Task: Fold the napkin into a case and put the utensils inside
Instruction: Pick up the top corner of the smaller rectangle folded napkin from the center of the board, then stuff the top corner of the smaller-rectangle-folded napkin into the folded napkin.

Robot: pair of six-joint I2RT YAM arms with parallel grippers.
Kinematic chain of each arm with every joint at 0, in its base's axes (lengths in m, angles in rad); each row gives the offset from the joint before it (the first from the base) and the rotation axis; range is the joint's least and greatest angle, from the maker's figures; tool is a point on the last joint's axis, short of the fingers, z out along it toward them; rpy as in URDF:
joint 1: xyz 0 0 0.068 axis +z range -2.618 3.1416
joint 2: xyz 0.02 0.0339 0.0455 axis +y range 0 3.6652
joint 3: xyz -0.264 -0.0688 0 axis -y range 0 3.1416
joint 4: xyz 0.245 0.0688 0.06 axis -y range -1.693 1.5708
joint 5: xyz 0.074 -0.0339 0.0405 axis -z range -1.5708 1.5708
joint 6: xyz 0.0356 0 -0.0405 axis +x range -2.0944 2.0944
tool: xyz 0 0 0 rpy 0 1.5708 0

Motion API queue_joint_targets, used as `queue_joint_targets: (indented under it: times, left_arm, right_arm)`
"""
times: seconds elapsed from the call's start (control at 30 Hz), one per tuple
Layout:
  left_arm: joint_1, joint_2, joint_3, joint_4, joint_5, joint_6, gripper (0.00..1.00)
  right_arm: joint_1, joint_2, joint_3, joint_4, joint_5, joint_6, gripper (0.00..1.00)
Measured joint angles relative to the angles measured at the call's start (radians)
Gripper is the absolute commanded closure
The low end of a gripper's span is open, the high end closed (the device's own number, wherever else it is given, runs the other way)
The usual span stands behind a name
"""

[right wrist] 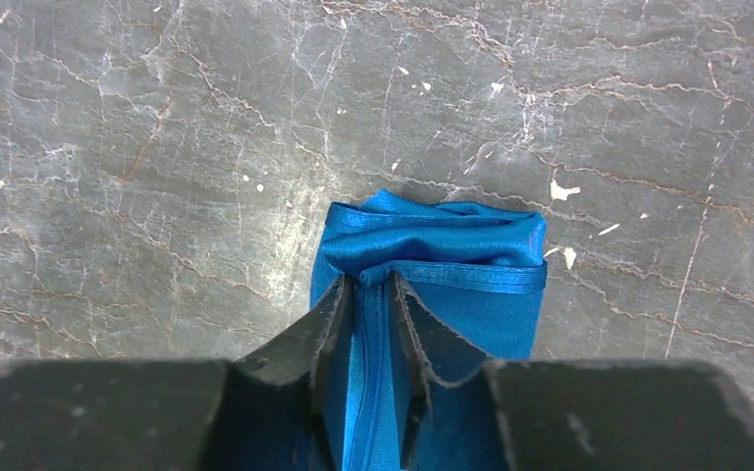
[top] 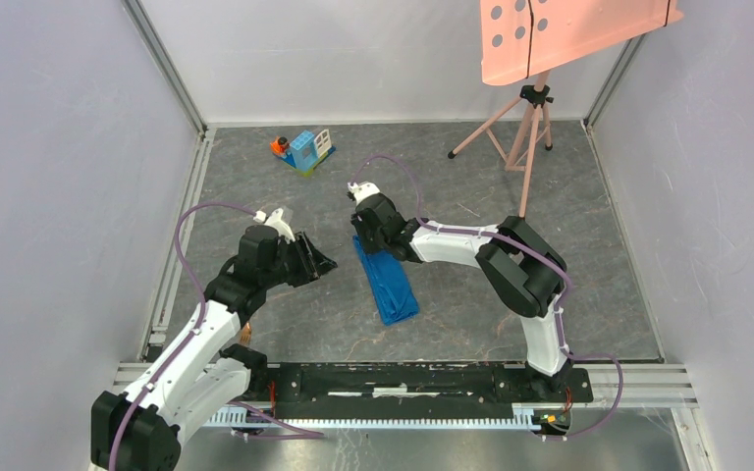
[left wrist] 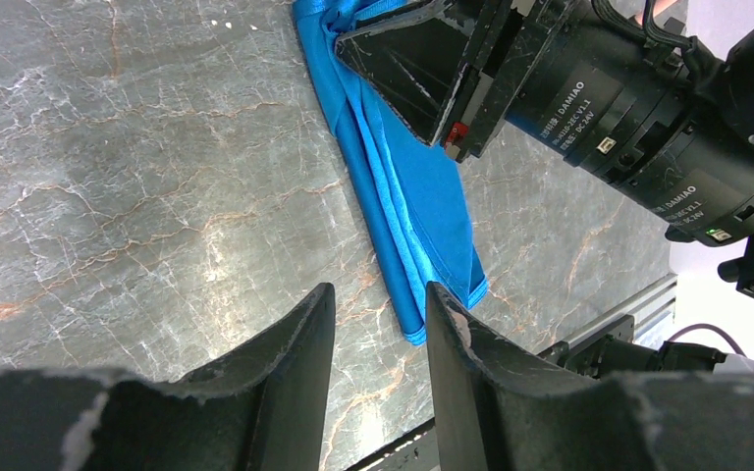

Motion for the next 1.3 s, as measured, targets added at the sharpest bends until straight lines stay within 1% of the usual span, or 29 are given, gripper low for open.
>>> queue_joint_targets:
  times: [0.03,0.13,0.2,0.37,0.5,0.63,0.73,0.83,0.97,1.1,1.3]
  left_arm:
    - [0.000,0.001,0.000,0.000,0.000,0.000,0.52]
    - [0.000,0.008,0.000,0.001,0.000,0.000,0.49]
    - [0.000,0.021,0.000,0.008,0.000,0.000,0.47]
    - [0.000,0.095,0.000,0.054,0.000,0.000,0.46]
    - [-0.002,0.188,0.000,0.111,-0.027,0.002,0.53]
    - [-0.024,0.290,0.010,0.188,-0.072,0.020,0.56]
    - [-0.083,0.341,0.011,0.278,-0.125,0.070,0.56]
    - [-0.166,0.378,0.011,0.372,-0.199,0.136,0.54]
    - [-0.249,0.459,0.027,0.458,-0.299,0.227,0.58]
    - [-0.277,0.572,0.069,0.505,-0.371,0.306,0.60]
    - [-0.309,0.706,0.153,0.519,-0.463,0.388,0.63]
  right_arm:
    - [0.000,0.000,0.001,0.000,0.000,0.000,0.84]
    - [0.000,0.000,0.003,0.000,0.000,-0.001,0.92]
    - [0.000,0.000,0.003,0.001,0.000,-0.001,1.00]
    - [0.000,-0.004,0.003,0.000,-0.004,0.005,1.00]
    - [-0.007,-0.039,-0.020,0.014,-0.009,0.027,1.00]
    - [-0.023,-0.110,-0.080,0.040,-0.036,0.071,1.00]
    - [-0.043,-0.132,-0.098,0.061,-0.059,0.101,1.00]
    - [-0.062,-0.149,-0.122,0.076,-0.080,0.130,1.00]
    - [-0.083,-0.155,-0.138,0.083,-0.112,0.163,1.00]
    - [-0.101,-0.158,-0.158,0.100,-0.144,0.189,1.00]
    - [-0.114,-0.160,-0.163,0.112,-0.173,0.206,1.00]
